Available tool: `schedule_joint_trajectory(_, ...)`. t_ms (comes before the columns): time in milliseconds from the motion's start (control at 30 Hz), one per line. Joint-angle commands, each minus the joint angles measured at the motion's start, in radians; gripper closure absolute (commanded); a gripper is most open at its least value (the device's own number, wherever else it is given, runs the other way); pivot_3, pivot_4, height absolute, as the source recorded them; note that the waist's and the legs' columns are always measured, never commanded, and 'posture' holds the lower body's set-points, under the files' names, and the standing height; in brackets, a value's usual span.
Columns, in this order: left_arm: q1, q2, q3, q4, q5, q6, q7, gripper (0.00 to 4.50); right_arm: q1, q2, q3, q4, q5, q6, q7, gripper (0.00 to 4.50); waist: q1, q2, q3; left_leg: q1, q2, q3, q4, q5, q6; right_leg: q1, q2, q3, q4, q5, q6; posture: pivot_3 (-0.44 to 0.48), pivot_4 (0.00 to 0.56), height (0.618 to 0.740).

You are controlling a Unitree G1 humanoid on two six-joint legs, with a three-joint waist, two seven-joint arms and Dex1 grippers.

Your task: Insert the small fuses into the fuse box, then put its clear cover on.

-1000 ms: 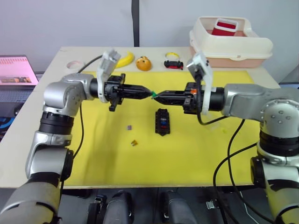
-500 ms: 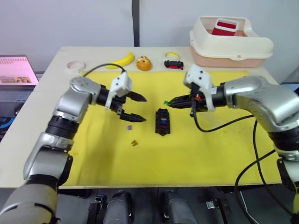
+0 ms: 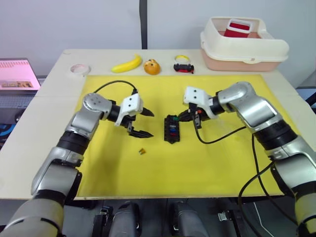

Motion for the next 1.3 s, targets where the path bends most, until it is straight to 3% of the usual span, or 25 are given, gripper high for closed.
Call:
schedule_joint_trajectory(33,-0.012,-0.007,0.019,-0.003,0.006,-0.021,0.010,0.06,-0.030,0.004,-0.047,-0.009,-0.018,0.009,0.021,4.50,0.000,0.000,0.000,0.000,0.000,0.000,0.000,0.000,0.000,0.000,0.000,0.000,0.000,0.000,0.000,0.000,0.150,0.739)
schedule_joint_trajectory(1300,-0.030,-0.054,0.021,0.042,0.037,-0.041,0.037,0.06,0.001,0.064,-0.053,0.009,-0.112,0.031,0.046,4.50,-0.002,0.000,0.000,0.000,0.000,0.000,0.000,0.000,0.000,0.000,0.000,0.000,0.001,0.000,0.000,0.000,0.150,0.739)
